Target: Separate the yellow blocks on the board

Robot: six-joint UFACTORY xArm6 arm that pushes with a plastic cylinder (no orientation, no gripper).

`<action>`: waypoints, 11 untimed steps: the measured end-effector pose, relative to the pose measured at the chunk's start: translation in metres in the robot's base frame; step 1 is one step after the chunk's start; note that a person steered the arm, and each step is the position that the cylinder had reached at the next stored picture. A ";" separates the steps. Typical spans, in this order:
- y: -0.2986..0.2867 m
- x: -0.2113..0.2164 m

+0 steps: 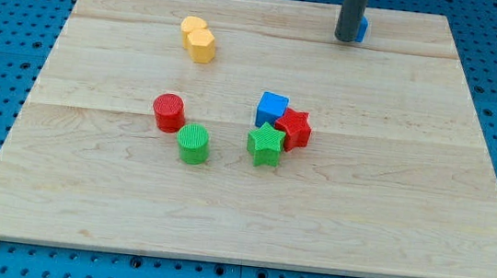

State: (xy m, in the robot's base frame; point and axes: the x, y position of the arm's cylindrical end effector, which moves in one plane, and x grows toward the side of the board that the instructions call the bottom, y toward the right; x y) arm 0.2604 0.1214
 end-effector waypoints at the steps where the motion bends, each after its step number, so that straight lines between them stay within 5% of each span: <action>1: -0.045 -0.003; 3: 0.050 -0.021; 5: -0.060 0.072; 8: -0.136 0.112; 10: -0.245 0.107; 11: -0.244 0.072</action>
